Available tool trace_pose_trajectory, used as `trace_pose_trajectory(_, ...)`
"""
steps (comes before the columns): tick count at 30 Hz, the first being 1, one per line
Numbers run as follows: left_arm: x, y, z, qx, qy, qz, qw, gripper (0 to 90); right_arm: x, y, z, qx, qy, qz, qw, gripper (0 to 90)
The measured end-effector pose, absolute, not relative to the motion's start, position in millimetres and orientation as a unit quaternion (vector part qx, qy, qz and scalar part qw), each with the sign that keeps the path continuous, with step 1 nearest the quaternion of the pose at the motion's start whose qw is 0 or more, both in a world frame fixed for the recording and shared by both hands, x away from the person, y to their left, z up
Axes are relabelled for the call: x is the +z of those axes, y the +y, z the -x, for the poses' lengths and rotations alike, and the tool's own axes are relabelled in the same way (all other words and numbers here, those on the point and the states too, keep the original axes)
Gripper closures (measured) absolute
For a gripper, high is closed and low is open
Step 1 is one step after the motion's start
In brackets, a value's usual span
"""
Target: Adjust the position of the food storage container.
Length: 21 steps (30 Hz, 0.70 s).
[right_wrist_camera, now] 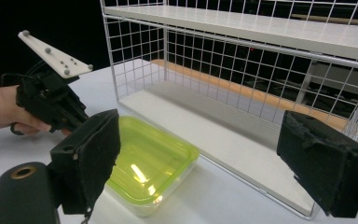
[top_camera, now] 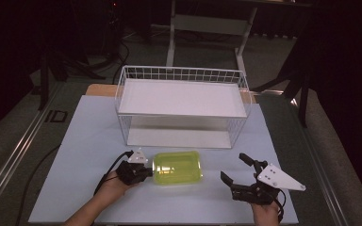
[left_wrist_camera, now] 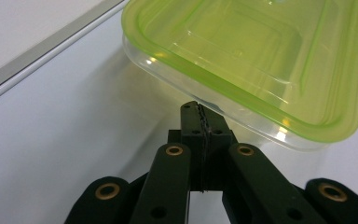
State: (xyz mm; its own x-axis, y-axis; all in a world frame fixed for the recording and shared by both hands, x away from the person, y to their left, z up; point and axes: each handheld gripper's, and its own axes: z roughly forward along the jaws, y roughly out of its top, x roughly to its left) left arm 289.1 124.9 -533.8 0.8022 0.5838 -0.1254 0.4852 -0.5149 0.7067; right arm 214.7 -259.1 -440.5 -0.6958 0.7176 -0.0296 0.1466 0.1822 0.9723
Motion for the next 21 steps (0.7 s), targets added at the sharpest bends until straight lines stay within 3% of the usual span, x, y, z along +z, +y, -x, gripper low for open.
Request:
trace_pose_trajectory(17, -536, 111, -301, 0.063, 0.305, -0.868, 0.386, 90.0, -442, -260, -215, 0.566, 0.727, -0.297, 0.25, 13.4)
trace_pose_trajectory(21, -531, 126, -294, 0.075, 0.315, -0.857, 0.401, 76.7, -443, -260, -216, 0.566, 0.731, -0.291, 0.246, 13.9)
